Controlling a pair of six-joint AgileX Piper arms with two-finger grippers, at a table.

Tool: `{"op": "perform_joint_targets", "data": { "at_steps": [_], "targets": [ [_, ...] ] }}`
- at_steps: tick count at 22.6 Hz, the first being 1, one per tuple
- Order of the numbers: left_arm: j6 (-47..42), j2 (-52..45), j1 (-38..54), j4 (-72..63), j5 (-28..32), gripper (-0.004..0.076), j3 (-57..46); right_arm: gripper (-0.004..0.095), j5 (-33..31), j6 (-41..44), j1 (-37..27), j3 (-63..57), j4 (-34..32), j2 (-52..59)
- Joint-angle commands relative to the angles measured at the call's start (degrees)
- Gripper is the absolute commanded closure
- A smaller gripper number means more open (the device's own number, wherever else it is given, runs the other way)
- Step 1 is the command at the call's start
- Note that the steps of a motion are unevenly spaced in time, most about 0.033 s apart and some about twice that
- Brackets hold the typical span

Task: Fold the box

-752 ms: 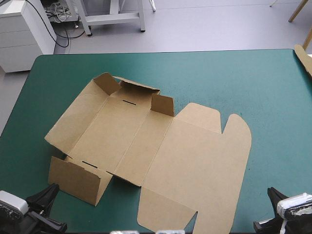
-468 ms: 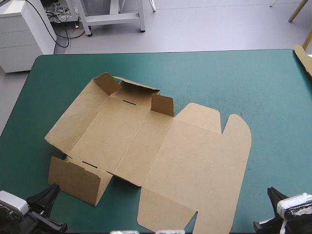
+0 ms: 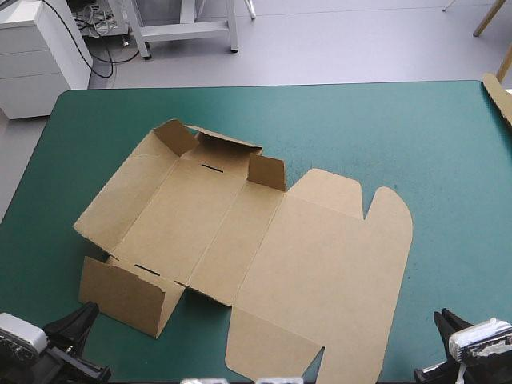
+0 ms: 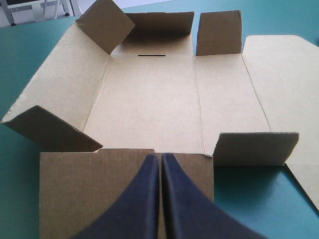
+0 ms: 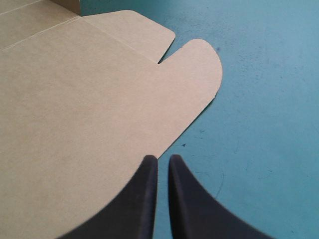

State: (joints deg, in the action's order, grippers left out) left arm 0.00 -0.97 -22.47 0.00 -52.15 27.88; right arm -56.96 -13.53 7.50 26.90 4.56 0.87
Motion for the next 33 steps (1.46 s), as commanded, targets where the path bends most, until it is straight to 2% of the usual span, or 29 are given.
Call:
{"op": "perform_joint_targets", "data": {
  "at_steps": [1,5,7,11,14,17,21,26,33],
  "targets": [
    [-0.41,-0.21,0.01,0.00,3.99,0.0731,1.24,0.0624,3.30,-2.59,0.11,1.26,1.56,1.14],
    [-0.41,-0.21,0.01,0.00,3.99,0.0731,1.24,0.0321,3.30,-2.35,0.11,1.26,1.56,1.14],
    [-0.41,-0.21,0.01,0.00,3.99,0.0731,1.24,0.0226,3.30,-1.94,0.11,1.26,1.22,1.14],
    [-0.41,-0.21,0.01,0.00,3.99,0.0731,1.24,0.0292,3.82,0.89,0.11,1.26,0.28,1.14],
    [-0.41,-0.21,0.01,0.00,3.99,0.0731,1.24,0.0294,4.31,0.78,0.11,2.78,0.28,-0.94],
    [-0.41,-0.21,0.01,0.00,3.99,0.0731,1.24,0.0294,2.89,0.42,0.11,7.65,0.39,-10.18],
    [-0.41,-0.21,0.01,0.00,3.99,0.0731,1.24,0.0299,2.09,-6.63,0.11,15.88,0.79,-26.54],
    [-0.41,-0.21,0.01,0.00,3.99,0.0731,1.24,0.0303,1.14,-7.22,0.11,28.12,0.79,-46.23],
    [-0.41,-0.21,0.01,0.00,3.99,0.0731,1.24,0.0303,1.14,-12.38,0.11,37.15,3.82,-57.28]
  ]
}}
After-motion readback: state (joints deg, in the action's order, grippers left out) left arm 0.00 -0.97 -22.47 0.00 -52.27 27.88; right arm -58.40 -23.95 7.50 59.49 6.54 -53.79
